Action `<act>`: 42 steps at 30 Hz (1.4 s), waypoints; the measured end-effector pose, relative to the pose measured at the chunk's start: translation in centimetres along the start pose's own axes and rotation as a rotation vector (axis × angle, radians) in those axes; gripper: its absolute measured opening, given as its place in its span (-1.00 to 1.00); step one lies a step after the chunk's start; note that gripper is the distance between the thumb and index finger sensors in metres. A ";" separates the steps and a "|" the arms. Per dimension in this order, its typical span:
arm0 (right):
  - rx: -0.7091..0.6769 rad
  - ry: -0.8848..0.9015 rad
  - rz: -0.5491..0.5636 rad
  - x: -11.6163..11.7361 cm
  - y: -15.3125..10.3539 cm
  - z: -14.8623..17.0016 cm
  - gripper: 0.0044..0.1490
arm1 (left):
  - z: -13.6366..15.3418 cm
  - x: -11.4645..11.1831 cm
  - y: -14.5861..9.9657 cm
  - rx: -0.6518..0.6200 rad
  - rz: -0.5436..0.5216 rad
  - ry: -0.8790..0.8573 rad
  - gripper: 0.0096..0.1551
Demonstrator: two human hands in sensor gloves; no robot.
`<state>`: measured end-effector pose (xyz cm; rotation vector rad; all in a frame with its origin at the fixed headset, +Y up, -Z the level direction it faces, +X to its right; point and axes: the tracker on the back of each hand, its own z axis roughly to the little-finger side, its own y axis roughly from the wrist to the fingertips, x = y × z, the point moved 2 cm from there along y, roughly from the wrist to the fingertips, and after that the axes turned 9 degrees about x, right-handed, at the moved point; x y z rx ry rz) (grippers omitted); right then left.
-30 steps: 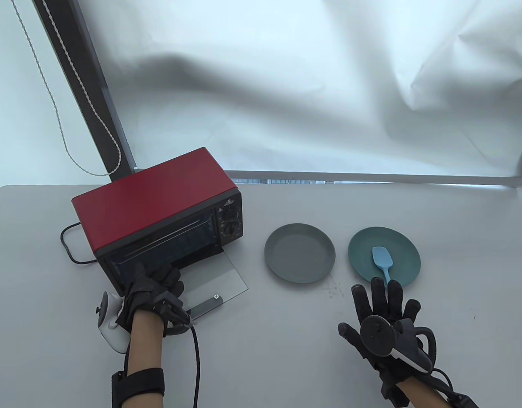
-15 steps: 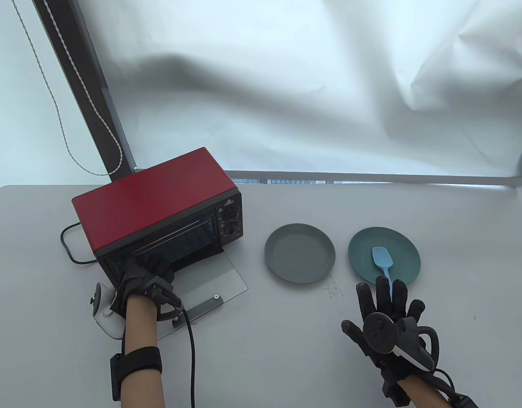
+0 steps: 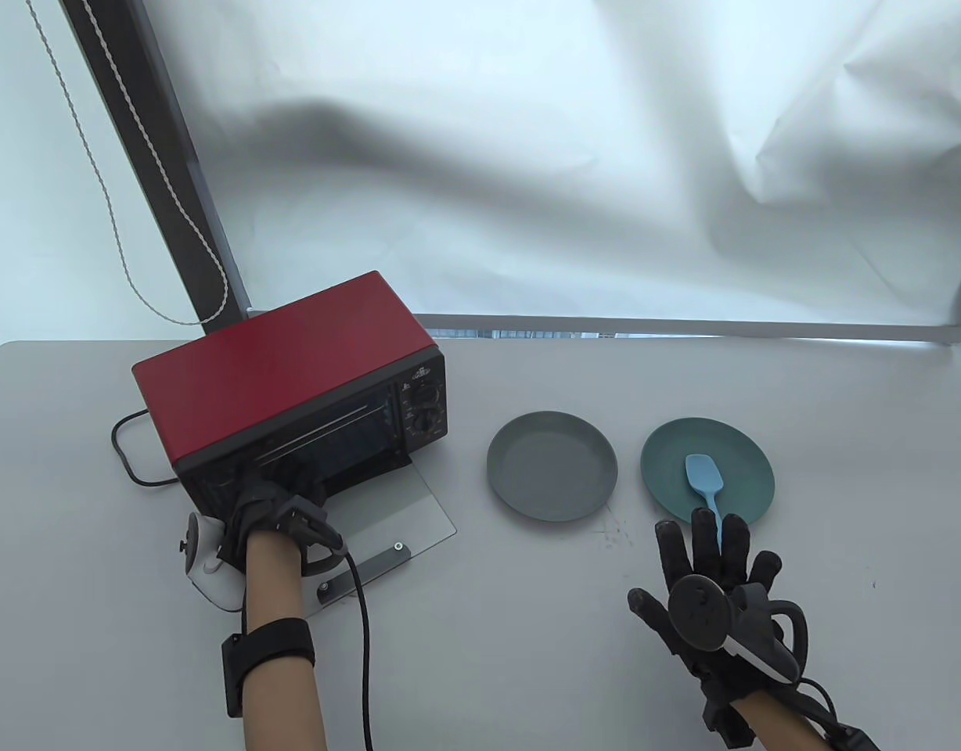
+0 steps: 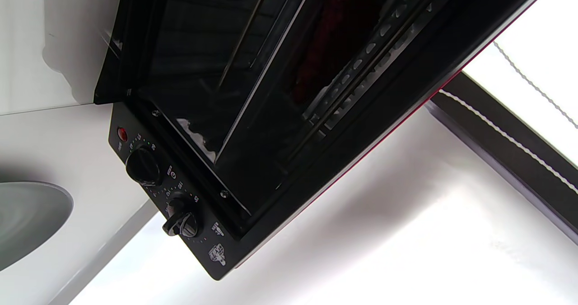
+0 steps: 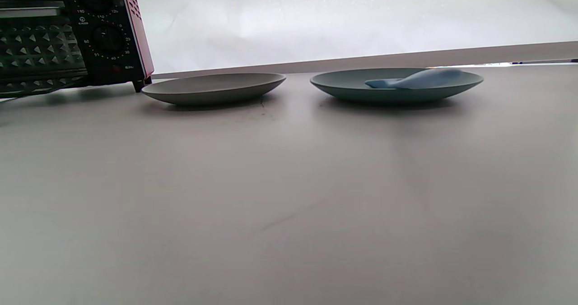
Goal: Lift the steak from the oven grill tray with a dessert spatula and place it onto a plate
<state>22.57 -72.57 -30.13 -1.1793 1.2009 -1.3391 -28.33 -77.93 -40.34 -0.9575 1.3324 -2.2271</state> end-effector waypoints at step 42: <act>-0.018 0.018 0.009 0.0 -0.1 0.0 0.13 | 0.3 0.5 -3.7 0.001 -0.348 0.169 -0.63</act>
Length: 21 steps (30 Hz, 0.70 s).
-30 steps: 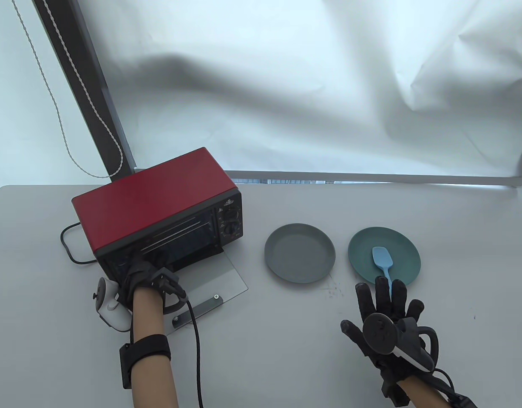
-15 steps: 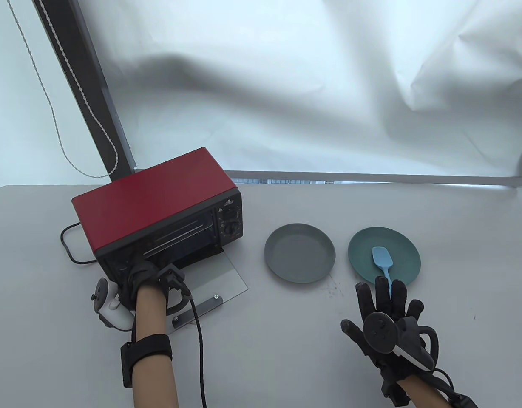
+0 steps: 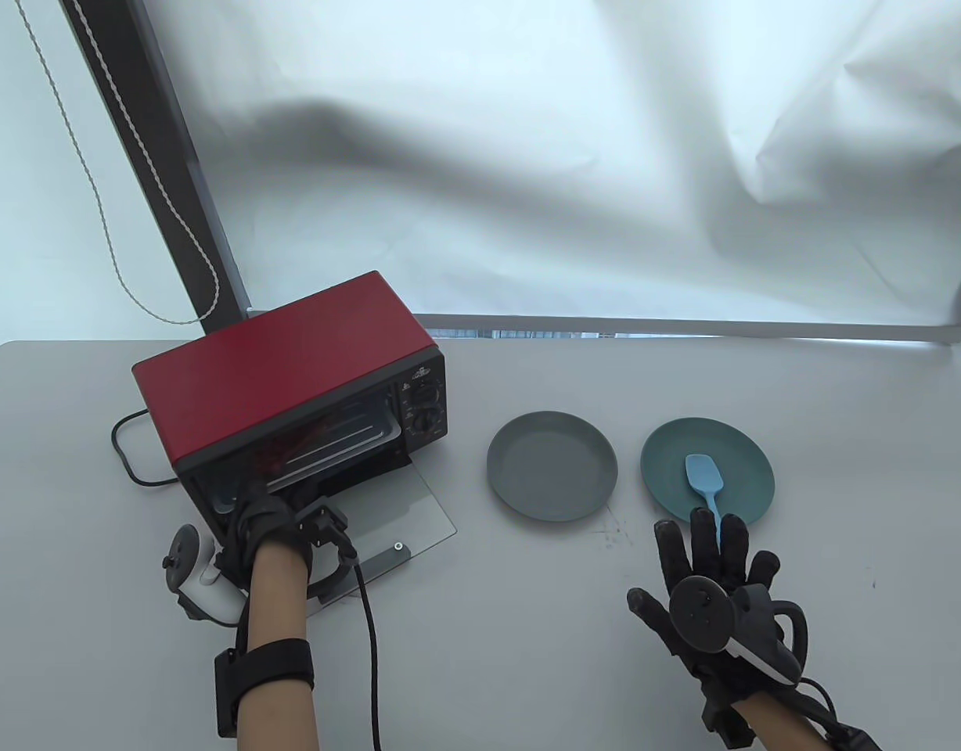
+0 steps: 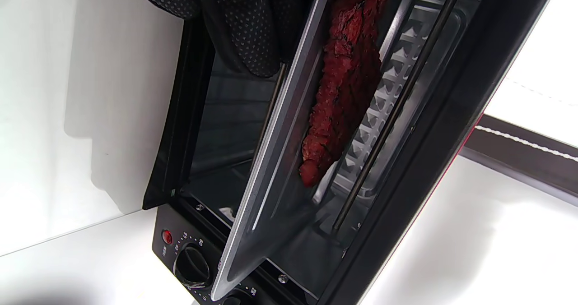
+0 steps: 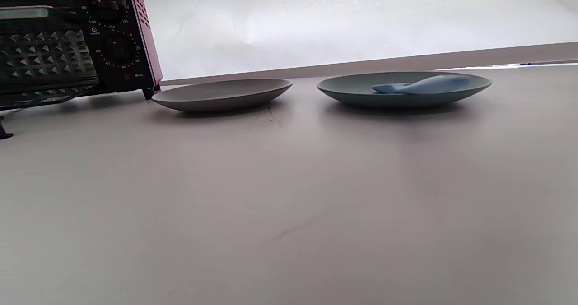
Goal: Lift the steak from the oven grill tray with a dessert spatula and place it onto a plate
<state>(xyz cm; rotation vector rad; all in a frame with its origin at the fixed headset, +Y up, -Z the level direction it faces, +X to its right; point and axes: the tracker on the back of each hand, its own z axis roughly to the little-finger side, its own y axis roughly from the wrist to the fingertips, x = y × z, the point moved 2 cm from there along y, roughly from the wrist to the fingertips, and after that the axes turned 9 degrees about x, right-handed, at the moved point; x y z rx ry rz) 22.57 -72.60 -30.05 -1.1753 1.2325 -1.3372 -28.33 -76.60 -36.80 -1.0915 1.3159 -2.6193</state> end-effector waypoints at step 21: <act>-0.026 0.014 0.014 -0.1 -0.2 -0.1 0.13 | 1.8 1.1 -4.0 -0.003 -0.001 0.056 -0.66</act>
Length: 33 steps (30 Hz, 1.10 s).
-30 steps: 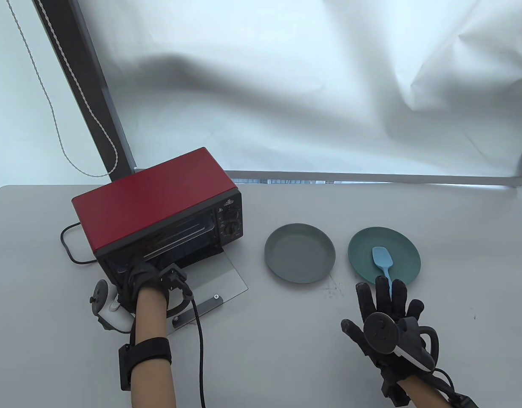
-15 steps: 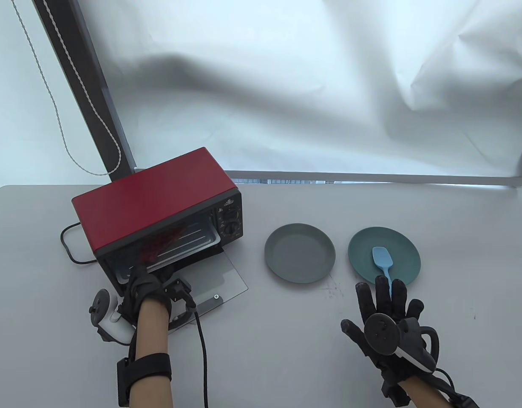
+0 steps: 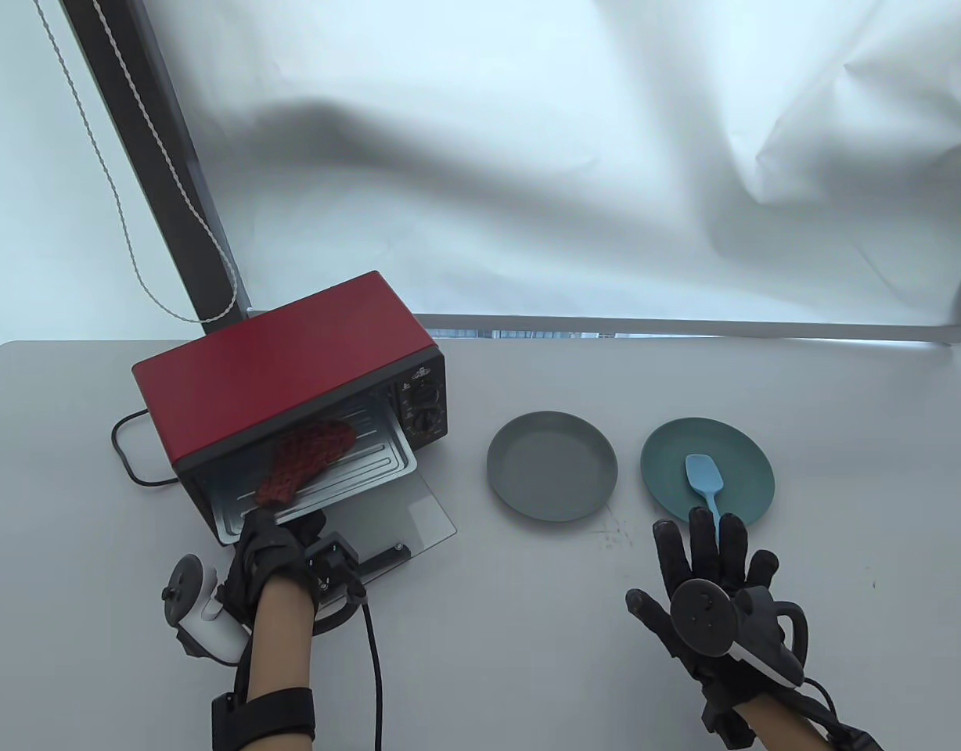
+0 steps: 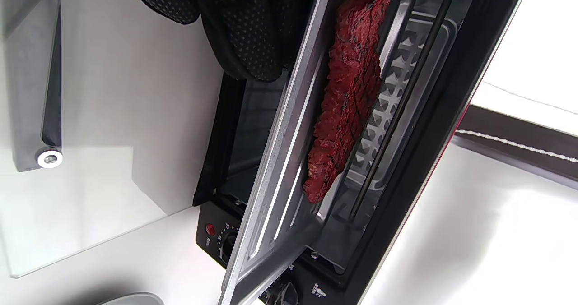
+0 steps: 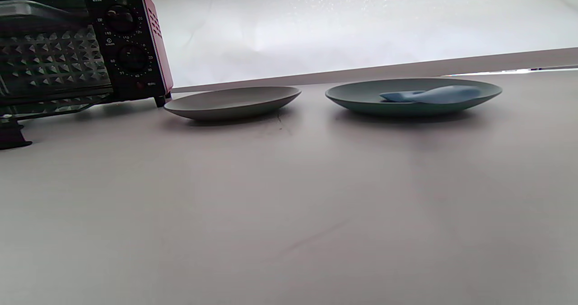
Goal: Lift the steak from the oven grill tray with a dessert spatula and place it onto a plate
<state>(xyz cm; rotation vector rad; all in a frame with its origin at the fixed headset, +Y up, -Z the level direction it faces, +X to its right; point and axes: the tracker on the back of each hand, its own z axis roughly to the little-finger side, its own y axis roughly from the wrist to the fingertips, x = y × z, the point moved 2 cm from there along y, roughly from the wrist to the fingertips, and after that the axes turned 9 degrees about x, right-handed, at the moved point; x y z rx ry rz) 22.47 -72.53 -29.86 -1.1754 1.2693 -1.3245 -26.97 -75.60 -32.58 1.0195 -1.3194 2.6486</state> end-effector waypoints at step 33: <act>-0.020 0.006 0.004 -0.1 -0.3 -0.2 0.13 | 4.9 -4.0 -4.5 0.034 0.227 0.035 -0.66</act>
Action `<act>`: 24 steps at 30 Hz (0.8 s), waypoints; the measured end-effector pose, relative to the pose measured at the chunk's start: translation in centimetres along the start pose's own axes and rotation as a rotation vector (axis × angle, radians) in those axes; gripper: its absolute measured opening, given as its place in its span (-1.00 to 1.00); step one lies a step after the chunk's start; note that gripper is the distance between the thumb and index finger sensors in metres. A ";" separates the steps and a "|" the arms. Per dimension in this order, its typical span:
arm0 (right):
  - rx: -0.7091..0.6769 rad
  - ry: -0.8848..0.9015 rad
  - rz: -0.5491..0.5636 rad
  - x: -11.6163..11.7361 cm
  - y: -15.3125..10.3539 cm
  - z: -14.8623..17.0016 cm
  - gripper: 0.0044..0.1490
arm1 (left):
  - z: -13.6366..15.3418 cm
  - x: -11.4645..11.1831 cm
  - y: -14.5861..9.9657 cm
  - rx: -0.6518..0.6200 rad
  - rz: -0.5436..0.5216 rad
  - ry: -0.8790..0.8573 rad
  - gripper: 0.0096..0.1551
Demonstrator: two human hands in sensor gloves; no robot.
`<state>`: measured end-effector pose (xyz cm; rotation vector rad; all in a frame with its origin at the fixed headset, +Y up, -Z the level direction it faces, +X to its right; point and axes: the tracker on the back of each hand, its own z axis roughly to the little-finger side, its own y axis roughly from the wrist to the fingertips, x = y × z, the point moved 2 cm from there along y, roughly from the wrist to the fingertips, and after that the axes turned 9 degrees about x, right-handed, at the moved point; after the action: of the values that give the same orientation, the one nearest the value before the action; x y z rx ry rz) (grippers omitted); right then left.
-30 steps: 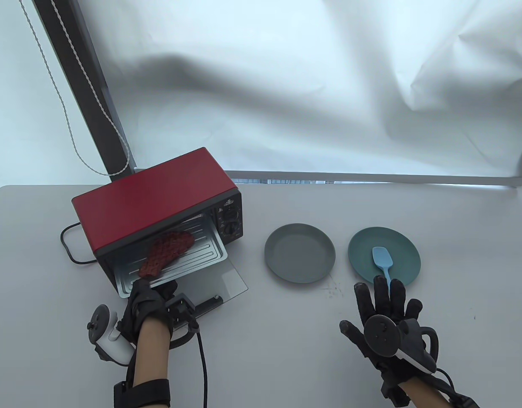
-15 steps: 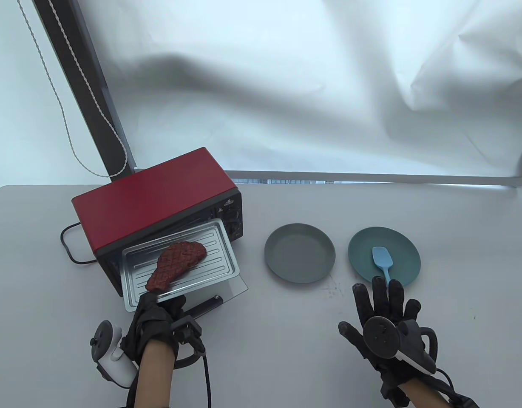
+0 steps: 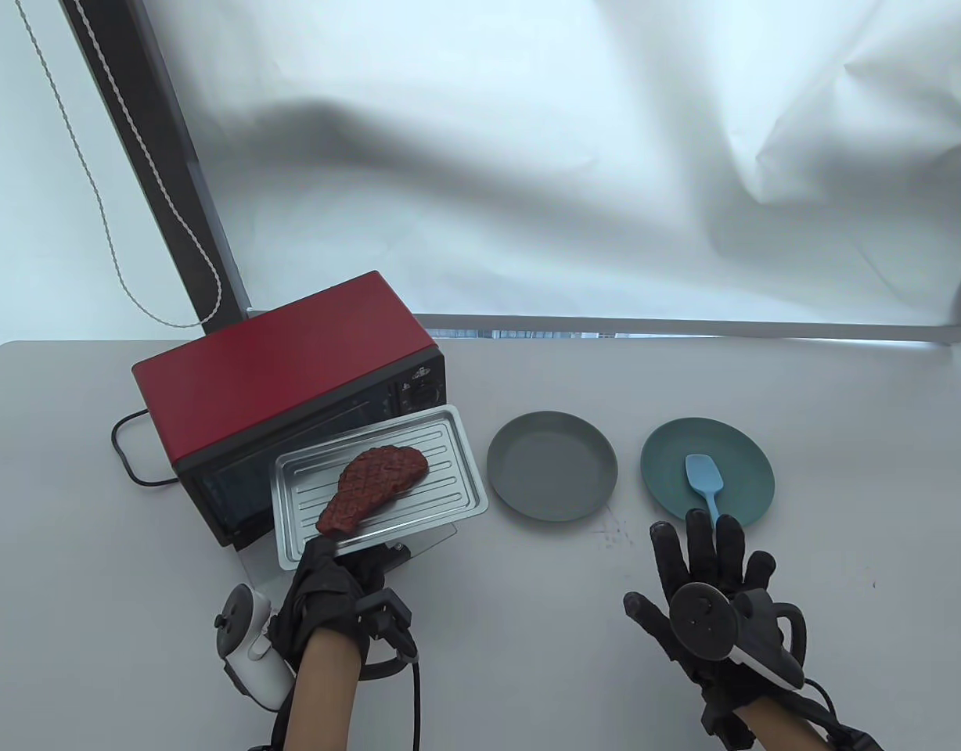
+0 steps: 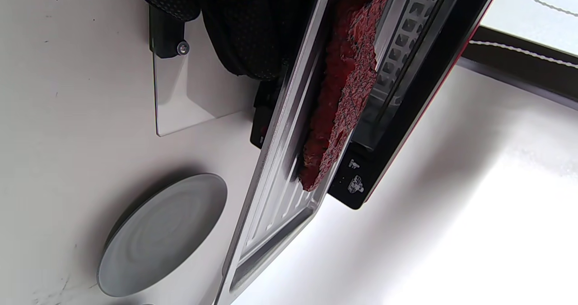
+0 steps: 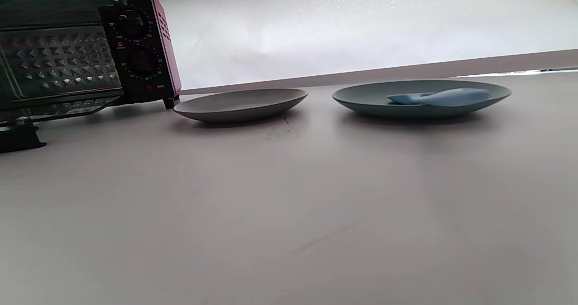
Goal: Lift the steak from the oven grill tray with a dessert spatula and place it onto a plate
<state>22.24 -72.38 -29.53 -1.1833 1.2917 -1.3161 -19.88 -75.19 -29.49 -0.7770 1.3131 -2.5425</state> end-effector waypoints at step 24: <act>0.000 0.008 -0.021 0.0 0.0 -0.1 0.14 | 4.2 -4.3 0.7 0.088 0.212 0.062 -0.63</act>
<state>22.18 -72.42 -29.54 -1.1955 1.2879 -1.3371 -14.11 -76.95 -29.64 -0.5155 1.2200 -2.4537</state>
